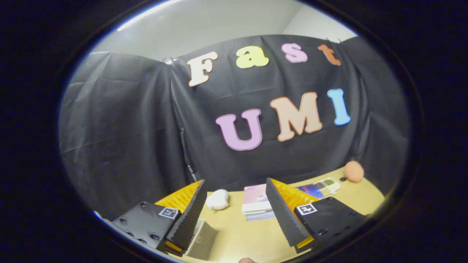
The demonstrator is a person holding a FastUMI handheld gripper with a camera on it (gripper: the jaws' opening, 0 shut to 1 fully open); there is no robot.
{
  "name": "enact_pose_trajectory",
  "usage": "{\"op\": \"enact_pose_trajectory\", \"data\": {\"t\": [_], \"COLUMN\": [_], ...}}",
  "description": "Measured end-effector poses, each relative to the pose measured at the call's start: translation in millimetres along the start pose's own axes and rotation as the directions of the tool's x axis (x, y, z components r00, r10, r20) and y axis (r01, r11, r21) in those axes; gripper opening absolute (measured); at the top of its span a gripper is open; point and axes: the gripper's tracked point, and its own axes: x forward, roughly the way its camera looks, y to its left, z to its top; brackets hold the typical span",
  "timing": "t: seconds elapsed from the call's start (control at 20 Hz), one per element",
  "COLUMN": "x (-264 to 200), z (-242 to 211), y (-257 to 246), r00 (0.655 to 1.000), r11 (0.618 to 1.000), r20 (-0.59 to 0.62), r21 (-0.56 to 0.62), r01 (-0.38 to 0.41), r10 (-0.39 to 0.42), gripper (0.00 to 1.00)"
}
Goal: Open the storage box then place both shoes into the box .Put the left shoe in first, then the right shoe, with the right side of both shoes facing outward in a uniform manner.
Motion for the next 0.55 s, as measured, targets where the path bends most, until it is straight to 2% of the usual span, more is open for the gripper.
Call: {"op": "enact_pose_trajectory", "data": {"t": [0.3,0.55], "x": [-39,-52], "z": [36,37], "y": [-32,-52], "r00": [0.992,0.986], "r11": [0.994,0.989], "r20": [0.092,0.109], "r21": [-0.061,-0.064], "r01": [0.088,0.133], "r10": [-0.082,-0.126], "gripper": [1.00,1.00]}}
